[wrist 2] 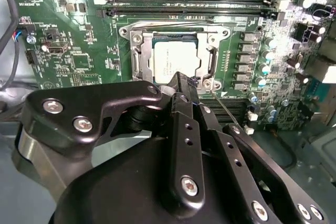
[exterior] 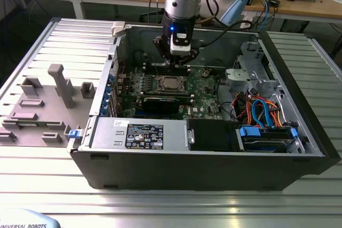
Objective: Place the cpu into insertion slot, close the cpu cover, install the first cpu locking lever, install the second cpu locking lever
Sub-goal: 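Install the first cpu locking lever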
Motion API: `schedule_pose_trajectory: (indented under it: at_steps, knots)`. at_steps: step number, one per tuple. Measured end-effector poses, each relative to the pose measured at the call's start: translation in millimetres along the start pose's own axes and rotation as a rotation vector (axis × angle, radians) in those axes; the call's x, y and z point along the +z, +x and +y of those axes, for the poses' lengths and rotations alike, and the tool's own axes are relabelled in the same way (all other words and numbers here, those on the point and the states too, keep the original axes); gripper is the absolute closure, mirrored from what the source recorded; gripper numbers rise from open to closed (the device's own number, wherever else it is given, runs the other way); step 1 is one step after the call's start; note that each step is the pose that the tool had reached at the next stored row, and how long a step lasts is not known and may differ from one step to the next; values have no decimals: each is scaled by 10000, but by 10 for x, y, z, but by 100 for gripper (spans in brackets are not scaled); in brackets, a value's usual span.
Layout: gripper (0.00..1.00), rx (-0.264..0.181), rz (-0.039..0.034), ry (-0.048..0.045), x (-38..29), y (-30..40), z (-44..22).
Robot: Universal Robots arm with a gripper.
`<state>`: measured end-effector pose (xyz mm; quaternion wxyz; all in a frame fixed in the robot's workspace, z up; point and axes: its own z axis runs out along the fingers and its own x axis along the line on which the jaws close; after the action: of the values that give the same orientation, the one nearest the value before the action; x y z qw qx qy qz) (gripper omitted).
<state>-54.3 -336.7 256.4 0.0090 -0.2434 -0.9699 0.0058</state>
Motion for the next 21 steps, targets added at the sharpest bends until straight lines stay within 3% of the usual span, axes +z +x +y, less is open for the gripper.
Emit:
schedule_pose_trajectory:
  at_steps: [10, 21]
  knots:
    - [89, -151, -2, 2, 0, 0, 0]
    - [89, -1561, -24, 23, 0, 0, 0]
